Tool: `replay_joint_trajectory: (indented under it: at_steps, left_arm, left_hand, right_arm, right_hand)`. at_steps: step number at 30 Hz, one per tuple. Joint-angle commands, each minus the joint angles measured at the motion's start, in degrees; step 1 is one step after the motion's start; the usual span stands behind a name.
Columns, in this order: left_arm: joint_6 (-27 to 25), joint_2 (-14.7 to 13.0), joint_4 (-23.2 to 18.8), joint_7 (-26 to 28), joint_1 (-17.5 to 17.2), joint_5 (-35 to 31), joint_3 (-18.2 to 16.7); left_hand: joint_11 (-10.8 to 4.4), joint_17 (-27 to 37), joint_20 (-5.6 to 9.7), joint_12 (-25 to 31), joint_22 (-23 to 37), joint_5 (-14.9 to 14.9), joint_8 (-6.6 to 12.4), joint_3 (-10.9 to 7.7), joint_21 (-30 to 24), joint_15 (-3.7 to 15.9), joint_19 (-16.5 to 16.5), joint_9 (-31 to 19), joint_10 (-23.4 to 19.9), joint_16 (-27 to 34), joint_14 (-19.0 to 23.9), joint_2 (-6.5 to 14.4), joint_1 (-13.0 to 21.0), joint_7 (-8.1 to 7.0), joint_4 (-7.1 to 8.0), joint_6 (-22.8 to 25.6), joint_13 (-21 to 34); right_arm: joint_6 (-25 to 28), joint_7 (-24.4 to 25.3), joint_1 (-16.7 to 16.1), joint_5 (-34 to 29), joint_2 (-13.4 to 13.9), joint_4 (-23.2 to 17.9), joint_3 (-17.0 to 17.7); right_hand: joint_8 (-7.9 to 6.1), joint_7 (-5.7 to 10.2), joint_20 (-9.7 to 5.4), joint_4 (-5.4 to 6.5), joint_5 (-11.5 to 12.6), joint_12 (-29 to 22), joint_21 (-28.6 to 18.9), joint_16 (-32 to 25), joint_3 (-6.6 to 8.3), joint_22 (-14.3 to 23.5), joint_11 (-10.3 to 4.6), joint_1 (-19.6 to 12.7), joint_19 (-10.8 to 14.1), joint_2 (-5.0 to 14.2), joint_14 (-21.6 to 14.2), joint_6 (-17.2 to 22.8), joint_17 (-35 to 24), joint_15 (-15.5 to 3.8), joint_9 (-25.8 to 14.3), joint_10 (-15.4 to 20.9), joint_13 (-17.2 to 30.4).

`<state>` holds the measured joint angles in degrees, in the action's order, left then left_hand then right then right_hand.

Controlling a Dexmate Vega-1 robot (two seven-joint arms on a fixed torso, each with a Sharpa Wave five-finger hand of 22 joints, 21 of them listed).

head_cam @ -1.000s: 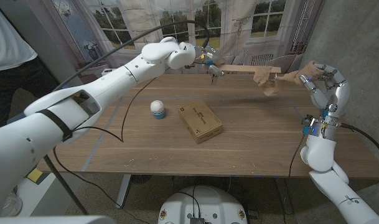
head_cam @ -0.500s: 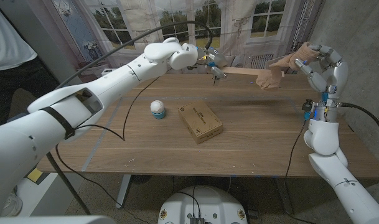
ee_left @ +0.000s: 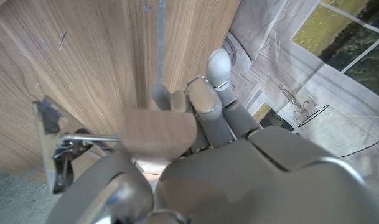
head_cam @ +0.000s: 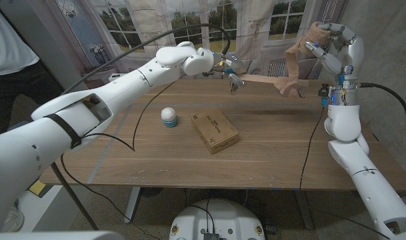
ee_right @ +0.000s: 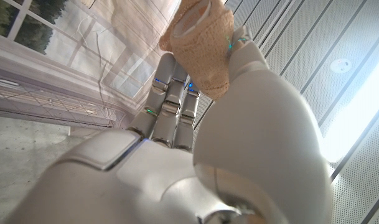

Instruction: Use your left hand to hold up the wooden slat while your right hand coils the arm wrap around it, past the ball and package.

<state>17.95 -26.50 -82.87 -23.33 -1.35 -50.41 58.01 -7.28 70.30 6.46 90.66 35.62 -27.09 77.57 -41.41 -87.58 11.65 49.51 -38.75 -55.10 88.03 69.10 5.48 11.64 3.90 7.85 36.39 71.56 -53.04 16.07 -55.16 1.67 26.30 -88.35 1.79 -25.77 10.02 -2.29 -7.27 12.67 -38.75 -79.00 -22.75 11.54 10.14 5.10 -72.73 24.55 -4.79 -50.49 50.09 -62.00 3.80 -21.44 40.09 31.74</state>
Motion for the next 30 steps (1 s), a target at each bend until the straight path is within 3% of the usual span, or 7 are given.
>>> replay_joint_trajectory:
  at_steps: [1,12,30]
  left_arm:
    - [1.4,-0.3,-1.0,0.4,-0.7,0.4,-0.2]
    - [2.4,0.0,-0.4,0.5,-0.8,0.9,-0.2]
    - [3.3,0.1,0.9,0.4,-0.8,1.6,-0.1]
  left_hand:
    - [-0.44,0.0,1.45,0.3,0.2,-0.2,0.2,-2.1,0.0,0.06,-0.4,0.0,0.2,-0.3,0.0,0.5,0.1,0.4,1.79,0.0,0.1]
    - [-0.32,0.0,1.52,0.3,0.5,-0.2,0.17,-2.08,-0.4,0.07,-0.4,0.1,0.1,-0.3,0.0,0.5,0.0,0.46,1.79,-0.1,0.1]
    - [-0.39,0.0,1.51,0.3,-0.2,-0.2,0.27,-2.07,-0.1,0.06,-0.4,0.2,-0.1,-0.2,0.0,0.5,0.0,0.46,1.79,-0.1,0.1]
  right_arm:
    - [5.1,-3.5,8.4,1.3,2.1,3.4,-4.7]
    - [7.9,-5.2,16.5,2.7,3.3,7.7,-10.3]
    - [12.3,-6.0,27.0,3.6,2.8,15.0,-17.6]
  right_hand:
    - [-0.03,-6.29,-7.42,0.25,0.3,-0.1,-0.1,0.1,-0.01,0.0,-8.18,-11.0,-0.2,11.44,-15.2,7.1,-0.3,-16.72,-0.2,9.8,0.2]
    - [0.08,-6.33,-7.4,0.31,0.3,0.1,-0.1,0.4,-0.06,0.0,-8.09,-11.0,-0.3,11.51,-15.4,7.3,-0.5,-16.73,-0.2,9.9,0.2]
    - [0.31,-6.33,-7.41,0.25,0.3,0.2,-0.2,0.8,-0.14,0.0,-8.07,-11.0,-0.4,11.49,-15.6,7.4,-0.7,-16.71,-0.3,10.0,0.4]
